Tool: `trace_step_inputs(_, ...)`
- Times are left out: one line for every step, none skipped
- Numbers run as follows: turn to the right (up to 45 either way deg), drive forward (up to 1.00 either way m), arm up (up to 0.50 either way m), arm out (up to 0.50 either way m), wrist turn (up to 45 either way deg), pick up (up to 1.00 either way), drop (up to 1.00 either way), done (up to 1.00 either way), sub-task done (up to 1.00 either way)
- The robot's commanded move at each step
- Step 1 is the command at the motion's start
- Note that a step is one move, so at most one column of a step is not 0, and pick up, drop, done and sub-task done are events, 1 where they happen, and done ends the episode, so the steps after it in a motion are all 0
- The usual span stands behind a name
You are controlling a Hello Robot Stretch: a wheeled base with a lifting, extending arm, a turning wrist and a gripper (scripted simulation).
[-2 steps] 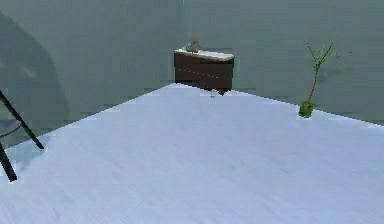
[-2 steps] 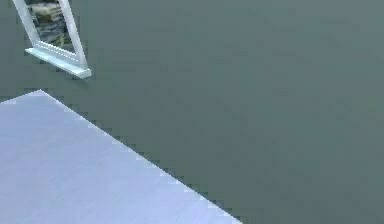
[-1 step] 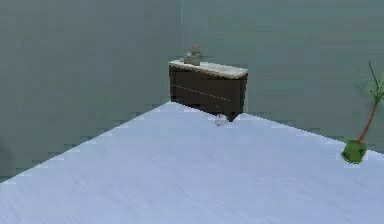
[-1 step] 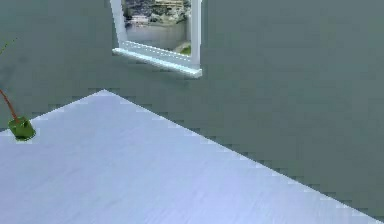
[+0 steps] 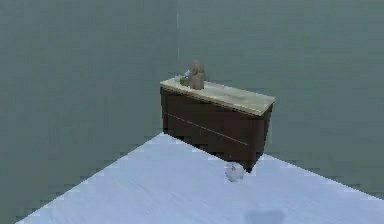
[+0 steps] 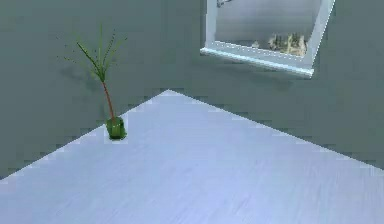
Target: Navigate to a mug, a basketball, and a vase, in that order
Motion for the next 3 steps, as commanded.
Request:
trace_step_inputs(0.0,1.00,0.00,0.00,0.0,0.00,0.00,0.00,0.00)
trace_step_inputs(6.0,0.00,0.00,0.00,0.0,0.00,0.00,0.00,0.00)
trace_step_inputs(0.0,0.45,0.00,0.00,0.0,0.00,0.00,0.00,0.00)
